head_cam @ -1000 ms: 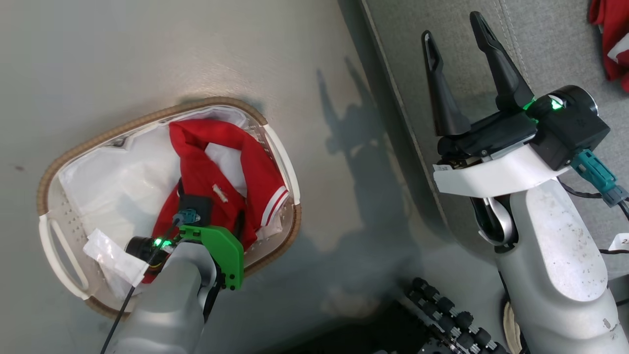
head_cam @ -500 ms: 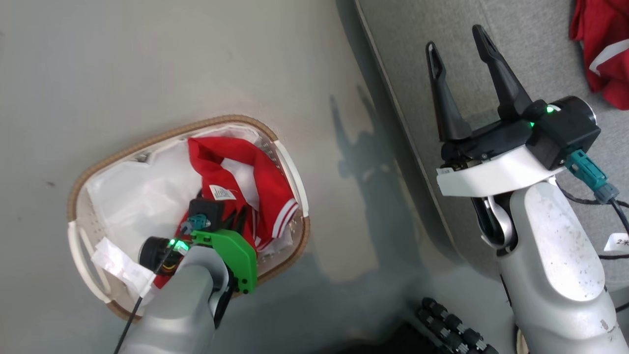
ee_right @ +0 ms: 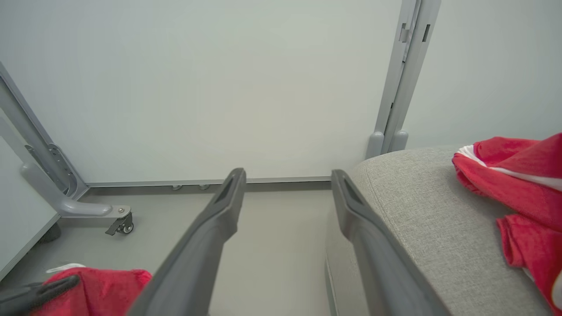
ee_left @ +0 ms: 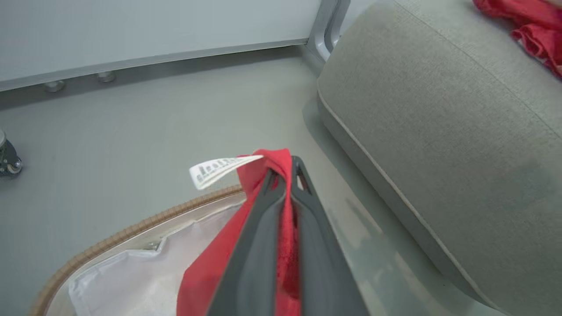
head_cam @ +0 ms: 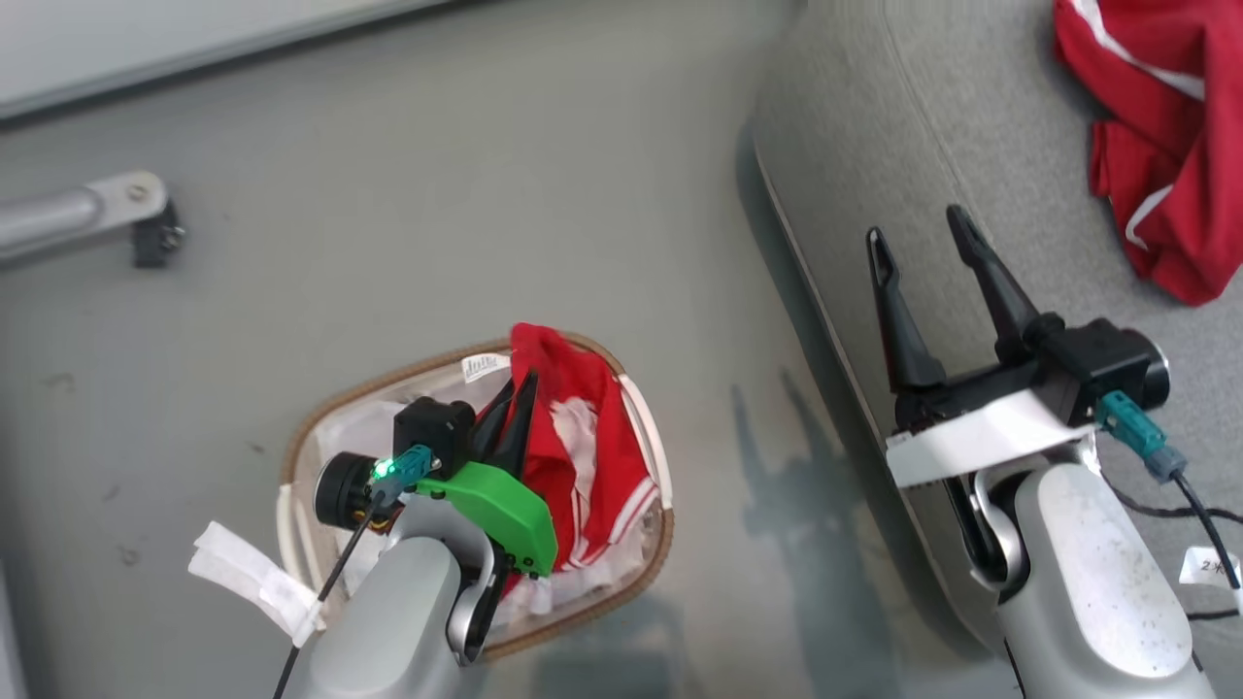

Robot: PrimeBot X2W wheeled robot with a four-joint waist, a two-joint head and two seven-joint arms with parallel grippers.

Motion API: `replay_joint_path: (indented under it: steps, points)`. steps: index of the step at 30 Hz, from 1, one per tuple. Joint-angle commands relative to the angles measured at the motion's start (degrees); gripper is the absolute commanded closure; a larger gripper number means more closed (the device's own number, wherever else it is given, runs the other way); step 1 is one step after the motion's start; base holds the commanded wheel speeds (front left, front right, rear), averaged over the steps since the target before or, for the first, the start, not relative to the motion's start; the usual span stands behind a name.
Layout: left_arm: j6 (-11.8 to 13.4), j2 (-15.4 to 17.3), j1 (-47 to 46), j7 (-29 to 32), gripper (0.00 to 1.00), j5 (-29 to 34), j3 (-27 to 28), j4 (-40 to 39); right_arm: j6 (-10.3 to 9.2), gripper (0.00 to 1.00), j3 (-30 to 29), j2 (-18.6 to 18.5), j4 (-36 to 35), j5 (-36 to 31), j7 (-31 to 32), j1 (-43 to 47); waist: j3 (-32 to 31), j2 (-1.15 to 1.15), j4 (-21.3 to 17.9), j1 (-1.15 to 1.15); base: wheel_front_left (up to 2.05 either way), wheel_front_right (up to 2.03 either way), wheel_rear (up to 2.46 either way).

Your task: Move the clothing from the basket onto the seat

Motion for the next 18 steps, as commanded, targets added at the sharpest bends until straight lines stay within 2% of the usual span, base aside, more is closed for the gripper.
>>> replay_joint_path:
  steps: [1, 8, 18]
  points:
    - [-0.27, 0.13, 1.69, -0.19, 1.00, 0.60, 0.68, -1.99, -0.08, 0.00, -0.21, -0.26, 0.38, -0.06, -0.13, 1.63, -7.84, 0.00, 5.73, 0.00, 0.00, 0.00, 0.00]
    - [-0.12, 0.13, 4.27, -0.18, 1.00, 3.78, 4.09, -13.87, -0.08, 0.00, -0.29, -0.26, 1.41, 0.52, -0.13, 5.11, -12.64, 0.00, 7.12, 0.00, 0.00, 0.00, 0.00]
    - [0.35, 0.15, 1.38, -0.19, 1.00, 5.10, 4.09, -24.87, -0.08, 0.00, 1.16, -0.25, 2.89, 0.74, -0.13, 10.37, -18.49, 0.00, 8.05, 0.00, 0.00, 0.00, 0.00]
